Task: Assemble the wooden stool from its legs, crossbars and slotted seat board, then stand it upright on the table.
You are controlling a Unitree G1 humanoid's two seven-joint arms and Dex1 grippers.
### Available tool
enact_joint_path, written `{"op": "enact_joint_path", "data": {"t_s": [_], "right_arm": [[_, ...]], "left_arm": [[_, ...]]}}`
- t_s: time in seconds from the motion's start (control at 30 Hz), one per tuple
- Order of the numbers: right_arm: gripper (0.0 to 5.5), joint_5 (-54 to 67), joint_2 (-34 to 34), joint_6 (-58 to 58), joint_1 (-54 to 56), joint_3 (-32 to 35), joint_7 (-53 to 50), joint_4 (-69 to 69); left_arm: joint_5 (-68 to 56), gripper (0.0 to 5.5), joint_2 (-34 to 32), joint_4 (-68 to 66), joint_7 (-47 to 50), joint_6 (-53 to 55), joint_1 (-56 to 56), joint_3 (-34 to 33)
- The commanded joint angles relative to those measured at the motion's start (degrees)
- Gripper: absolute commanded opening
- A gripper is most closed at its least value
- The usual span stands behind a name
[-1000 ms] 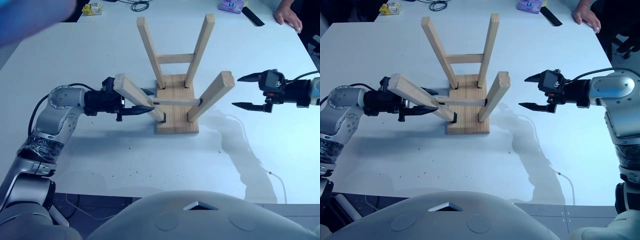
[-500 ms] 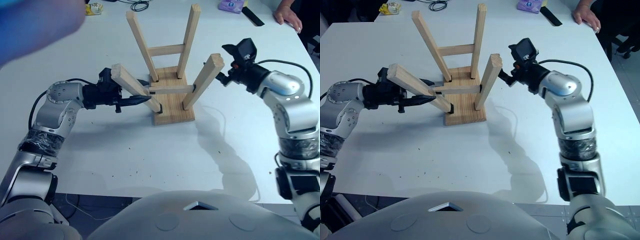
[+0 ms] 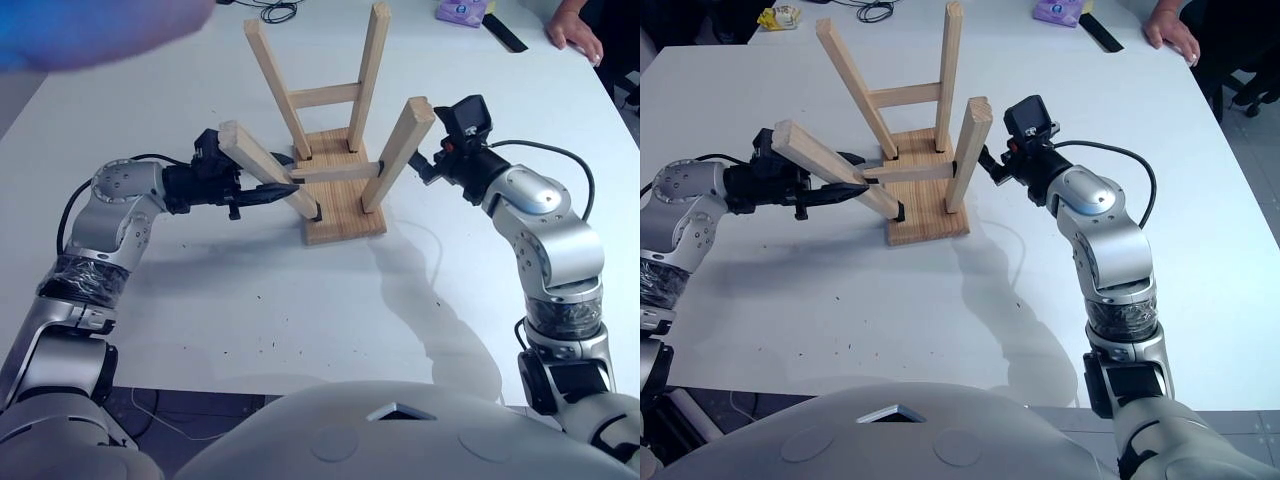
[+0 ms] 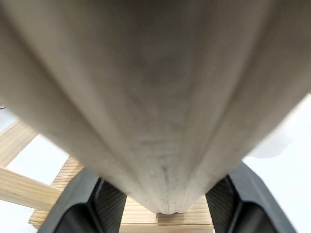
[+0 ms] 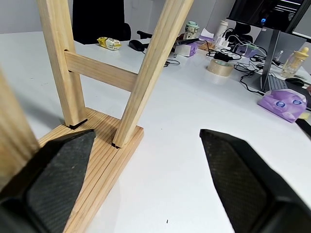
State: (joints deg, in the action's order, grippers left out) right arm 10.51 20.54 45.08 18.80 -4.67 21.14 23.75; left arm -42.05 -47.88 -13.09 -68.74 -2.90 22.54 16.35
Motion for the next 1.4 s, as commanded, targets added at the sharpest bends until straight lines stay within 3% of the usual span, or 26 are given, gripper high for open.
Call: {"op": "enact_joint_path", "data": {"t_s": [0.03,0.57,1.0,1.4], "right_arm": [[3.95,-0.2,-0.9,-2.6,4.7,0.7,-0.1,-5.8],[3.95,-0.6,-1.6,-13.2,14.5,2.0,2.3,-25.4],[3.95,3.2,-5.4,-6.4,9.4,-2.5,5.7,-12.6],[3.95,3.8,-8.9,1.2,2.8,-2.4,-1.3,1.0]], "left_arm": [[12.9,2.04,-0.3,-9.6,2.2,11.9,-9.4,7.2],[11.4,2.04,0.1,-13.9,-0.1,13.1,-10.9,5.0],[14.4,2.04,1.0,-16.9,-3.3,12.2,-6.1,7.2],[19.5,2.04,5.9,-15.4,-2.6,10.8,-0.6,13.0]]}}
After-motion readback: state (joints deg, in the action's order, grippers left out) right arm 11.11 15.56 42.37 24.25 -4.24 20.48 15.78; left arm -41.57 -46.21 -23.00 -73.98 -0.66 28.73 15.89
